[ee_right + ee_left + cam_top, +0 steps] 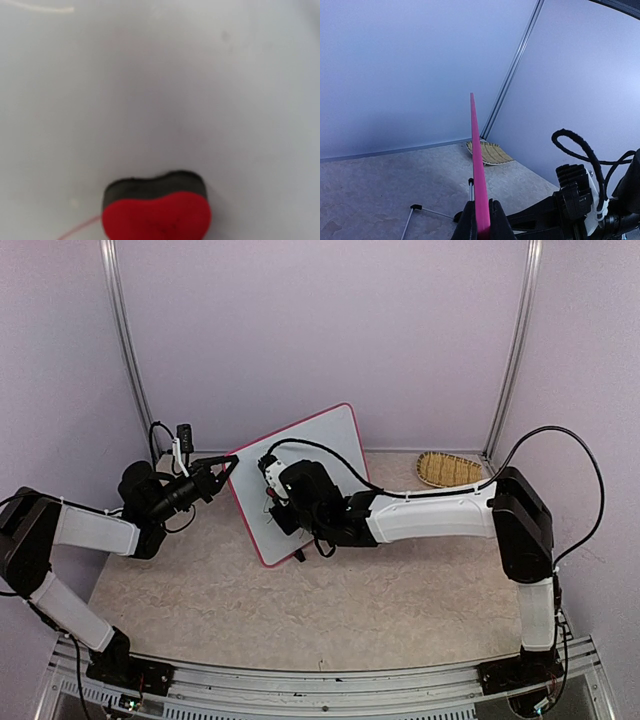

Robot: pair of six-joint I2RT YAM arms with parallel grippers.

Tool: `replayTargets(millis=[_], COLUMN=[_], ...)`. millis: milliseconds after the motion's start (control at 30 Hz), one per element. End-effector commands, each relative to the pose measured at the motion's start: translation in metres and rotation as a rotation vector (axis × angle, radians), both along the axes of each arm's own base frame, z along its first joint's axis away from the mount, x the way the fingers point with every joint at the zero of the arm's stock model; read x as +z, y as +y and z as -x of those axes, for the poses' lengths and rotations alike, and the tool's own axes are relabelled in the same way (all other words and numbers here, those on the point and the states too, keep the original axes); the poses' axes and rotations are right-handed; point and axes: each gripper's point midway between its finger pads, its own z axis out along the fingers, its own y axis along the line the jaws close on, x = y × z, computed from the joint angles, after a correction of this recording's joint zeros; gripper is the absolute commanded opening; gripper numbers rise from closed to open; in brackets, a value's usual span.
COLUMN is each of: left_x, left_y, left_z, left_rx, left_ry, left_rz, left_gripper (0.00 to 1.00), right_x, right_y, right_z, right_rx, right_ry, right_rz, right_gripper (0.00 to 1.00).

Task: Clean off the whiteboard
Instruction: Erase the whiteboard at the center of the board.

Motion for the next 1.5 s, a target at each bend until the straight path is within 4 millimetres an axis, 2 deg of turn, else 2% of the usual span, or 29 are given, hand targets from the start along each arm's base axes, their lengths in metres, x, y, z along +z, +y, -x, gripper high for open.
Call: replayTargets(millis=[0, 533, 733, 933, 1033, 1233, 1467], left_x=[-0.025, -0.025, -0.026, -0.026, -0.026, -0.027, -0.028], left_y=[-0.024, -0.024, -0.024, -0.024, -0.024, -0.024, -0.024], left_z=[0.021, 0.020, 0.020, 0.019, 0.019, 0.019, 0.018], left_rx=[-0.143, -0.143, -0.143, -0.142, -0.143, -0.142, -0.143], left_ry=[0.039, 0.041, 0.041, 0.043, 0.043, 0.046, 0.049], left_rz=[-0.075, -0.076, -0.077, -0.077, -0.077, -0.079, -0.078], left_gripper=[0.00, 0.00, 0.00, 0.00, 0.00, 0.00, 0.00], right_x=[0.020, 0.076, 0.086, 0.091, 0.084, 0.049, 0.019], right_y=[0.009, 0.011, 0.007, -0.007, -0.006, 0.004, 0.012], right_z=[-0.009, -0.013, -0.017, -0.032, -0.032, -0.016, -0.006], right_rx=[-0.009, -0.004, -0.013, -0.033, 0.007, 0.114, 0.148], right_ry=[-0.058, -0.170, -0.196, -0.210, -0.227, -0.178, -0.148], right_rz=[-0.040, -0.127, -0.164, -0.213, -0.215, -0.203, -0.173], right_gripper=[0.18, 0.19, 0.19, 0.19, 0.19, 0.19, 0.19])
